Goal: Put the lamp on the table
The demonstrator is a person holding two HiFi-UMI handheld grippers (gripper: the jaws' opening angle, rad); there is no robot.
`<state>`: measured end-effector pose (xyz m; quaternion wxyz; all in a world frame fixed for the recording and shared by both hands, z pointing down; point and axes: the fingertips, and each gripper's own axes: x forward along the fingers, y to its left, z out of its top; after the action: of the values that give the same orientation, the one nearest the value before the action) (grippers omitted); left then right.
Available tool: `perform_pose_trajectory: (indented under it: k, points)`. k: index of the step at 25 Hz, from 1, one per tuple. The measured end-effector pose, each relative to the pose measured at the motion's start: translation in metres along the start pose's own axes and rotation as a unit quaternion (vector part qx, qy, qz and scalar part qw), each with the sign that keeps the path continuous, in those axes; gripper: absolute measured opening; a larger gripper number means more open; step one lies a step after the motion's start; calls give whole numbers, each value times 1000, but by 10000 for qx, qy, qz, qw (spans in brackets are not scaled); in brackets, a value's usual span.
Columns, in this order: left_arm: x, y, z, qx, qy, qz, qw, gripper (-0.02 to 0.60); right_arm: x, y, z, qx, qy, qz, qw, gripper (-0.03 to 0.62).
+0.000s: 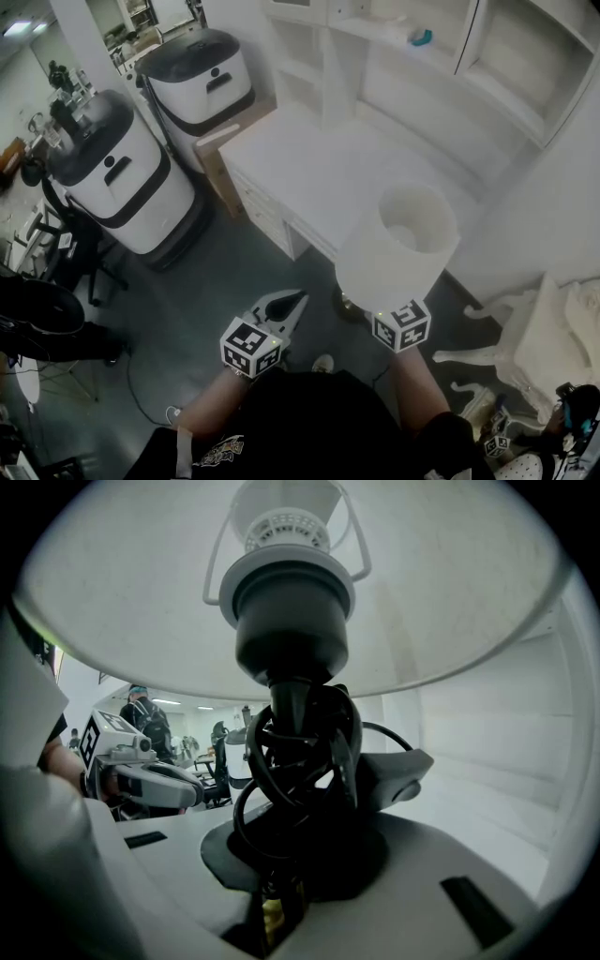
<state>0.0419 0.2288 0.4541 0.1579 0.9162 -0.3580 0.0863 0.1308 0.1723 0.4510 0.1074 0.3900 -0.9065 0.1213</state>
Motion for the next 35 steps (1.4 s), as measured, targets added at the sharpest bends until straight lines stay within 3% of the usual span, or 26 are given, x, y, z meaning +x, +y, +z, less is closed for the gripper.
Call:
perform_pose_trajectory:
  k: [17,35]
  points:
    - [-9,28,6,-27,38,133,9999,6,23,-2,5,145,-33,-27,9999,77]
    - [3,67,14,-43,171,-157,9997,8,53,-16,13,290,-46,-336,9990,77]
